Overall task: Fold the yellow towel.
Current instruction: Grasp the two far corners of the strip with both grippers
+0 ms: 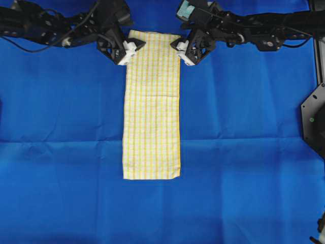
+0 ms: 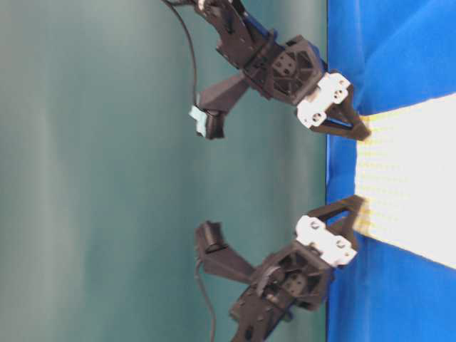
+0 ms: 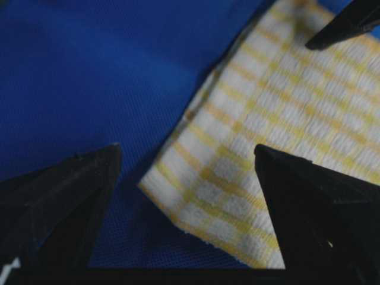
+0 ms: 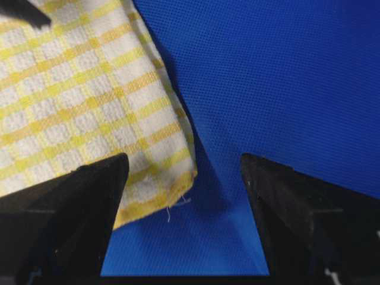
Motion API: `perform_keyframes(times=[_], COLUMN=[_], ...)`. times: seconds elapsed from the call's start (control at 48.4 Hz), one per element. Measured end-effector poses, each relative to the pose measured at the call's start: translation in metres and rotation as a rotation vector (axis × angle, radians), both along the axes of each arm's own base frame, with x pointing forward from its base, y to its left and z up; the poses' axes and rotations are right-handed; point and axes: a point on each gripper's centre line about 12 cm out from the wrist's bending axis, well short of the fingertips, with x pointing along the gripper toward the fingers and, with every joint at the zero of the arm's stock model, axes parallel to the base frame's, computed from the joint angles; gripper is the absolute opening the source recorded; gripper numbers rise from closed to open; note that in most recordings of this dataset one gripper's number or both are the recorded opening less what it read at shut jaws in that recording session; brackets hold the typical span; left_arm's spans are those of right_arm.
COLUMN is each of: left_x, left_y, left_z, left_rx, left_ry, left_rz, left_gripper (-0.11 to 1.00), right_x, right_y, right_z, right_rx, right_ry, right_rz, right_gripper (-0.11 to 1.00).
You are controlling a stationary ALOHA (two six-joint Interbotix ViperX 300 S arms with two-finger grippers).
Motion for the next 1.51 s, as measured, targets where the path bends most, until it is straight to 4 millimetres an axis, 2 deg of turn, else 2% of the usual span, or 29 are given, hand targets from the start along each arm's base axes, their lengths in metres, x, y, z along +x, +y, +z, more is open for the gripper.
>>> perform_keyframes(times=[0.083,0.206,0.31,0.392,0.454,0.495,0.929,1.012,1.301,1.507], left_x=[0.001,0.001,0.0,0.001,0.002,0.003,0.004,0.002,-0.001,-0.003], left_y=[0.001,0.001,0.004,0.005,0.004,0.003,0.002,0.001,0.003,0.003], left_z=[-0.007,-0.013,-0.012,-0.012,-0.013,-0.014,-0.013,-0.009,0.027,0.033], left_rx=[-0.005,-0.007,-0.011,-0.008,-0.006,-0.005,0.012,0.014,0.055,0.056], left_ry=[0.008,0.006,-0.006,-0.011,-0.016,-0.017,-0.027,-0.029,-0.078,-0.079], left_rz=[0.001,0.005,0.021,0.023,0.019,0.018,0.007,0.006,0.001,0.003], left_gripper=[0.81,0.58,0.33,0.15,0.04,0.04,0.04,0.04,0.04,0.04], right_x=[0.002,0.002,0.001,0.001,0.003,0.004,0.003,0.003,0.0,-0.002], right_y=[-0.001,-0.002,0.0,0.002,0.004,0.005,0.003,0.001,-0.005,-0.008], right_z=[-0.002,-0.002,-0.004,-0.007,-0.006,-0.006,-0.004,0.002,0.03,0.045], right_rx=[0.004,0.01,0.022,0.032,0.03,0.029,0.033,0.029,-0.003,-0.021], right_ry=[-0.001,0.001,0.015,0.025,0.025,0.027,0.014,-0.001,-0.059,-0.09], right_rz=[-0.005,-0.009,-0.006,-0.004,0.005,0.01,-0.007,-0.015,-0.028,-0.036], right_gripper=[0.76,0.69,0.46,0.21,0.07,0.04,0.04,0.04,0.04,0.04])
